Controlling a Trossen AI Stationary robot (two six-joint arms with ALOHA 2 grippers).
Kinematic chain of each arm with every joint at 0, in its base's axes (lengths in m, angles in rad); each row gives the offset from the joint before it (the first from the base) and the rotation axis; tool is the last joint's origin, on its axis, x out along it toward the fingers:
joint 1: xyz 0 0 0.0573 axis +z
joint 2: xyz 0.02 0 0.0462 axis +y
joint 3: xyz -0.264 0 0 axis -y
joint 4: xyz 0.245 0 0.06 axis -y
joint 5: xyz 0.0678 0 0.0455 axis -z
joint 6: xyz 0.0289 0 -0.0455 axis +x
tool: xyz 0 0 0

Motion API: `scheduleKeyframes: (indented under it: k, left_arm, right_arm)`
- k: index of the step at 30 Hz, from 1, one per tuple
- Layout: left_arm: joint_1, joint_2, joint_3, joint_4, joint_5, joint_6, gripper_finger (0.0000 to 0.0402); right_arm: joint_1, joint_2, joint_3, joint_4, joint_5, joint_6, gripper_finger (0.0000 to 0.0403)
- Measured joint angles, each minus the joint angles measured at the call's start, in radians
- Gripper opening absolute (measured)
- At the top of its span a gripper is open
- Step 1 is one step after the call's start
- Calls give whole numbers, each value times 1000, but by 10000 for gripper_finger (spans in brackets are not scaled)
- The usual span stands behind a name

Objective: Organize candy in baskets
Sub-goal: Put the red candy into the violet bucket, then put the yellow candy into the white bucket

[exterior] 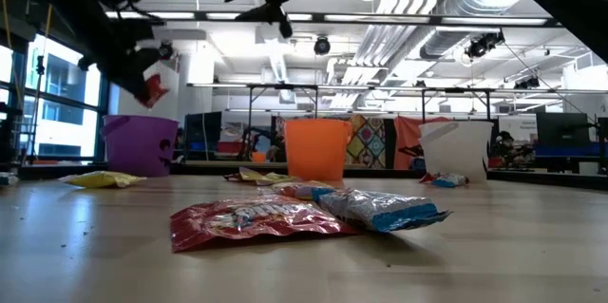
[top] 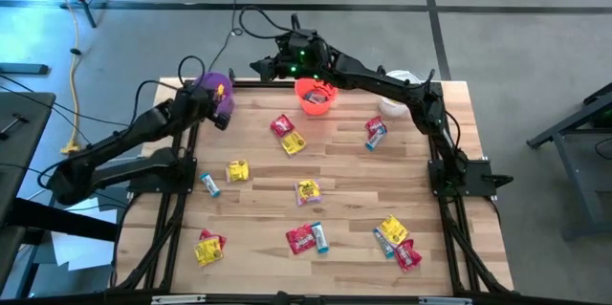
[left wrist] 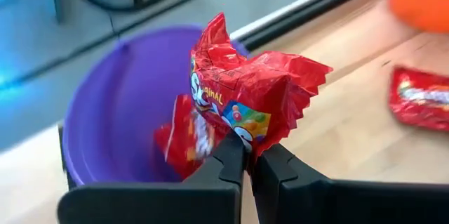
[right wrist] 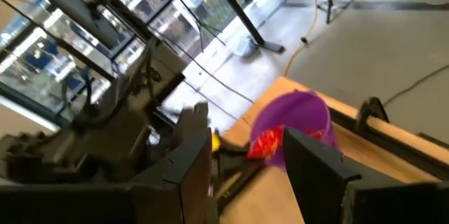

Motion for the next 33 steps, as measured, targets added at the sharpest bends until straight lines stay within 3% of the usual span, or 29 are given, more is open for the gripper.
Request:
scheduleKeyframes:
  k: [8,18,22,26,29,33]
  left_arm:
    - [152,138,3,32,145,7,21]
    - [159,100,40,19,156,32,106]
    - [137,28,43,2,161,32,128]
    - [107,-61,43,-30,195,34,133]
    - [81,-135,43,-36,287,34,133]
    - [33,-220,43,-35,541,16,133]
  right_arm:
    - [8,0,0,-37,-20,-26,170]
    - [9,-1,0,-90,-104,-94,163]
    - [20,-2,0,-193,-108,-178,125]
    - [37,-2,0,-244,-107,-242,59]
    - [48,-2,0,-247,-114,-263,13]
    - [55,-2,0,-259,-153,-263,13]
